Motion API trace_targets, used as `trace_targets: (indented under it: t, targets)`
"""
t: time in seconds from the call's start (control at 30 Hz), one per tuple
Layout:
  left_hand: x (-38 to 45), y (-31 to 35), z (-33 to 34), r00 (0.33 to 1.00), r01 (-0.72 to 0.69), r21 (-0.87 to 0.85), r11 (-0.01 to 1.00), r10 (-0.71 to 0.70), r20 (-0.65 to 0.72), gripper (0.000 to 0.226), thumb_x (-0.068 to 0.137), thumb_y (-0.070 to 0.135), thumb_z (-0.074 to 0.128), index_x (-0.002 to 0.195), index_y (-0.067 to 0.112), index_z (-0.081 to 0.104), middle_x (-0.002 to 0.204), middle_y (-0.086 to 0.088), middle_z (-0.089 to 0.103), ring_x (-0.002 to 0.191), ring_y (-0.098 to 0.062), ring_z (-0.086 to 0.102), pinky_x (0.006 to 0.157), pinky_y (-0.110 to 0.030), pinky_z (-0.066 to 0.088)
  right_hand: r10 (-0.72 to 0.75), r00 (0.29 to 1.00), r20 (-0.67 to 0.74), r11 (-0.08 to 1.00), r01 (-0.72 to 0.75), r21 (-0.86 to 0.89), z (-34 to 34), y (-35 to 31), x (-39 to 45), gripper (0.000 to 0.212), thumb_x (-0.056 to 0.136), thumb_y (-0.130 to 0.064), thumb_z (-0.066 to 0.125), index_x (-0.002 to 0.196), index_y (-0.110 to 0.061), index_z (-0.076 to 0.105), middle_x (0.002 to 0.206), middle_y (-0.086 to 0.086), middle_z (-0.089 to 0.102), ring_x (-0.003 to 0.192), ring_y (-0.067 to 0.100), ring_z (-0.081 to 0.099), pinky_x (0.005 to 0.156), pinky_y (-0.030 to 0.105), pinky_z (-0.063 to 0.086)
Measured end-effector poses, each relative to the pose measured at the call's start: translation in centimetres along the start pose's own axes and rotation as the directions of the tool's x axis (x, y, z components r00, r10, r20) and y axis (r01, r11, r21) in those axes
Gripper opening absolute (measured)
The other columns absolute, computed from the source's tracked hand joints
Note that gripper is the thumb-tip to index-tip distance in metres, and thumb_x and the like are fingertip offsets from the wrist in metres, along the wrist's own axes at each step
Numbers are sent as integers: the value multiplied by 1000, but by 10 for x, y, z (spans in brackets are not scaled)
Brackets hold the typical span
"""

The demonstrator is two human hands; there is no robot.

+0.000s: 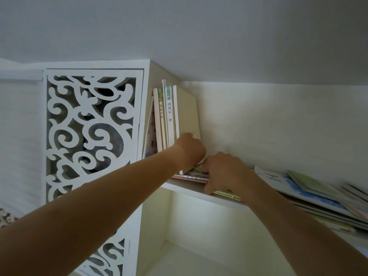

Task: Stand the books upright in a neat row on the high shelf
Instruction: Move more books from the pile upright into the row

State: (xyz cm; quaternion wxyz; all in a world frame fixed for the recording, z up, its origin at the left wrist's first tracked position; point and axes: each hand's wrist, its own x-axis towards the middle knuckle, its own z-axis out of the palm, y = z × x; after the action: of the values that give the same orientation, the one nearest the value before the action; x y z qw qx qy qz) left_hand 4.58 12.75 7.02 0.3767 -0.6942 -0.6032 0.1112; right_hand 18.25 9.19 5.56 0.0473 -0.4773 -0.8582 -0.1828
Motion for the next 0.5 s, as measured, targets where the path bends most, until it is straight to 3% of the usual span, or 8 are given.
trace_targets:
  t: [0.07, 0.13, 0.27, 0.43, 0.5]
  targets:
    - [0, 7, -5, 999, 11, 33, 999, -13, 47, 23, 103, 15, 47, 94, 19, 68, 95, 3, 68, 112, -22, 64, 124, -48, 19, 25, 999, 26, 1000, -25, 14, 1, 0, -1, 60, 76, -40, 81, 128, -20, 59, 120, 6, 60, 88, 22, 51, 72, 30, 40]
    - [-3, 8, -2, 998, -31, 76, 997, 27, 49, 29, 105, 22, 43, 101, 18, 71, 108, 2, 71, 117, -22, 62, 125, -50, 14, 26, 999, 35, 1000, -26, 4, 0, -5, 0, 54, 77, -37, 81, 124, -17, 61, 113, 5, 62, 83, 21, 51, 71, 31, 42]
    - [-13, 1, 9, 993, -121, 120, 985, 120, 17, 50, 105, 49, 32, 97, 24, 74, 107, 6, 73, 119, -20, 61, 125, -56, 6, -2, 1000, 0, 1000, 2, -15, 0, -7, 0, 51, 78, -42, 77, 123, -21, 63, 96, 1, 56, 81, 19, 53, 71, 31, 42]
    - [-9, 8, 6, 998, -36, 132, 991, 27, 64, 32, 104, 35, 47, 83, 24, 69, 90, 9, 68, 118, -21, 60, 118, -70, -14, 7, 1000, 19, 999, -7, -31, 0, 0, -5, 56, 77, -44, 79, 126, -23, 63, 103, 4, 59, 83, 20, 51, 70, 30, 42]
    - [-8, 11, 6, 994, 5, 168, 986, -23, 108, 27, 103, 36, 51, 88, 25, 72, 95, 9, 71, 127, -23, 56, 111, -73, -23, 20, 999, 34, 1000, -20, -16, -1, -1, -5, 56, 77, -41, 80, 127, -22, 62, 112, 6, 61, 85, 20, 50, 72, 30, 42]
